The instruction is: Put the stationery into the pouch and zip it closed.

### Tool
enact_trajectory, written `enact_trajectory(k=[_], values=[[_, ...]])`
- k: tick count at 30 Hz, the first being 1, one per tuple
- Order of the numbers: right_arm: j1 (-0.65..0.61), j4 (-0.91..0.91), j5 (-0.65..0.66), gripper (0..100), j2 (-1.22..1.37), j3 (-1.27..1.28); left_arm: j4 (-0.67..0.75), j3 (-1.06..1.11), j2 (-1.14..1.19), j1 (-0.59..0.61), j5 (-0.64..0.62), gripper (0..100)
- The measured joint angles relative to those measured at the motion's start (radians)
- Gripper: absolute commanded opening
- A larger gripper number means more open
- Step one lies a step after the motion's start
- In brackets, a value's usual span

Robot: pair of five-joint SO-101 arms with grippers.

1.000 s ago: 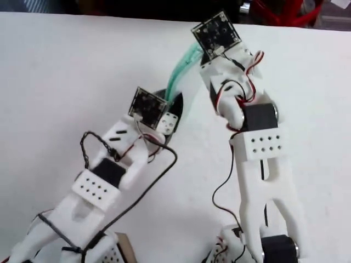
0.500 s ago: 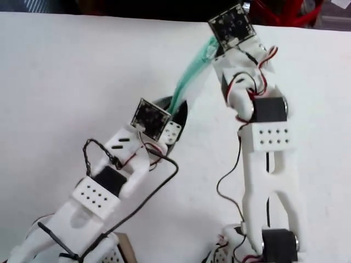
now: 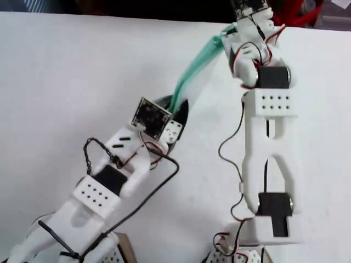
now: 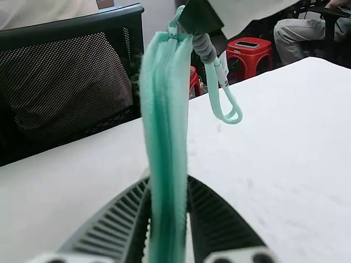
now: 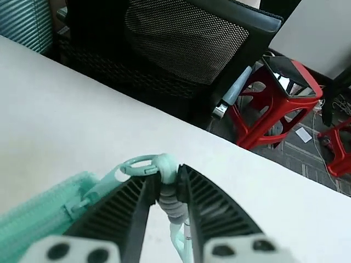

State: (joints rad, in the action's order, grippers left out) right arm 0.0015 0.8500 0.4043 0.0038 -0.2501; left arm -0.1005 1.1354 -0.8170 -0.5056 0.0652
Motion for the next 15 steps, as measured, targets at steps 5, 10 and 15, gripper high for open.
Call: enact_trajectory(k=[5,10,15], values=[[0.006,0.034,-0.006,1.9,0.091,-0.114,0.002,-0.002,0.000,0.000,0.000,2],[0.009,0.055,-0.008,1.9,0.163,-0.195,0.002,-0.003,0.000,0.000,0.000,2],[0.009,0.060,-0.008,1.9,0.195,-0.224,0.002,-0.003,0.000,0.000,0.000,2]])
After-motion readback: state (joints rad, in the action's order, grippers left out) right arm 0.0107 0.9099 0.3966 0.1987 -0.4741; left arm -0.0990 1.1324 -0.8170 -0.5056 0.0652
